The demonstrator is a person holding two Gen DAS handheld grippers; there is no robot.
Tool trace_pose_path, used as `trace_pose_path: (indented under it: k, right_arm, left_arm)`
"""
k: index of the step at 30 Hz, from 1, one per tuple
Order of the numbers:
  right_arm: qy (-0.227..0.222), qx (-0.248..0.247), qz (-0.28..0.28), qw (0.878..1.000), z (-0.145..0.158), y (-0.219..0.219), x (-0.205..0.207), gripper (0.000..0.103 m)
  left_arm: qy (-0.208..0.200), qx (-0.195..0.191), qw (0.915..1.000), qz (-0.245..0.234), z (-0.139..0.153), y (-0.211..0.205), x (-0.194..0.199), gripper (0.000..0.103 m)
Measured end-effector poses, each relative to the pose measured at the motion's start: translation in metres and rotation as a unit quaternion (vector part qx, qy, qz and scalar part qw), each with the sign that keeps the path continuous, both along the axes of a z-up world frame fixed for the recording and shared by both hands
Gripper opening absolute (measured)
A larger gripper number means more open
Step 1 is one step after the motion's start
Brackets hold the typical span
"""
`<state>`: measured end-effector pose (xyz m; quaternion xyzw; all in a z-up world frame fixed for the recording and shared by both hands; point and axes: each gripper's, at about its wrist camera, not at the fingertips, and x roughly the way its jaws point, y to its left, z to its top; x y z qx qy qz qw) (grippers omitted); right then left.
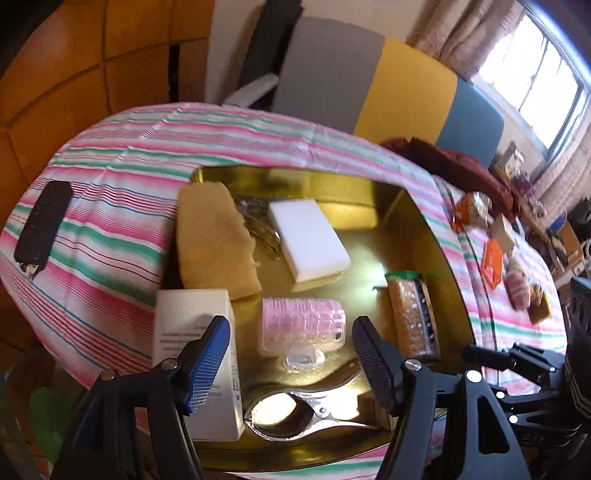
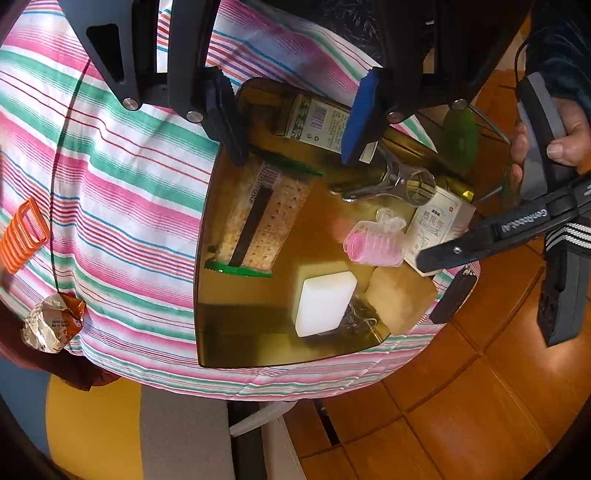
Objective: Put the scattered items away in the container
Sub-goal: 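Lower the crackers with the right tool while the left tool drops the roller into the tin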
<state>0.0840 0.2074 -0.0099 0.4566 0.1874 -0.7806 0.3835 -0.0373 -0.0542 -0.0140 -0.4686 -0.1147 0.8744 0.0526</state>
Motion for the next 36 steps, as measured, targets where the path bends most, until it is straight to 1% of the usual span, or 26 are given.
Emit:
trace_pose_path:
  k: [4, 8, 11, 14, 16, 18, 22, 24, 27, 30, 33, 36]
  right_arm:
    - [0.025, -0.008, 0.016, 1.0, 0.013, -0.009, -0.009, 0.054]
    - [0.052, -0.001, 0.051, 0.997, 0.018, -0.045, -0.027, 0.054]
    - [0.069, 0.032, 0.068, 0.995, 0.008, -0.078, -0.042, 0.054]
    - [0.055, 0.069, 0.074, 0.993, -0.012, -0.098, -0.059, 0.054]
    - [0.042, 0.086, 0.073, 0.993, -0.023, -0.1, -0.064, 0.054]
    - [0.034, 0.089, 0.085, 0.992, -0.028, -0.095, -0.061, 0.055]
    - [0.047, 0.102, 0.119, 0.986, -0.032, -0.085, -0.044, 0.056]
    - [0.046, 0.106, 0.13, 0.985, -0.032, -0.08, -0.038, 0.056]
    - [0.047, 0.103, 0.137, 0.984, -0.032, -0.074, -0.033, 0.056]
    - [0.053, 0.089, 0.129, 0.986, -0.03, -0.07, -0.034, 0.056]
    - [0.051, 0.054, 0.125, 0.989, -0.017, -0.065, -0.032, 0.062]
    - [0.058, 0.014, 0.123, 0.991, 0.004, -0.054, -0.028, 0.069]
  left_arm:
    - [0.012, 0.033, 0.9987, 0.037, 0.003, -0.015, 0.001, 0.069]
    - [0.01, 0.046, 0.9978, 0.047, 0.001, -0.022, 0.003, 0.069]
    - [0.006, 0.05, 0.9977, 0.045, -0.002, -0.023, 0.005, 0.069]
    - [0.0, 0.057, 0.9976, 0.04, -0.007, -0.022, 0.007, 0.069]
    - [-0.003, 0.06, 0.9975, 0.038, -0.01, -0.022, 0.008, 0.069]
    - [-0.004, 0.064, 0.9972, 0.038, -0.013, -0.023, 0.008, 0.069]
    - [0.002, 0.063, 0.9974, 0.036, -0.013, -0.019, 0.009, 0.069]
    - [0.002, 0.059, 0.9977, 0.033, -0.013, -0.017, 0.01, 0.069]
    - [0.002, 0.048, 0.9983, 0.032, -0.013, -0.014, 0.008, 0.07]
    - [0.002, 0.038, 0.9988, 0.033, -0.013, -0.01, 0.007, 0.07]
    - [0.001, 0.032, 0.9989, 0.034, -0.011, -0.008, 0.008, 0.07]
    - [0.001, 0.027, 0.9991, 0.032, -0.01, -0.005, 0.008, 0.07]
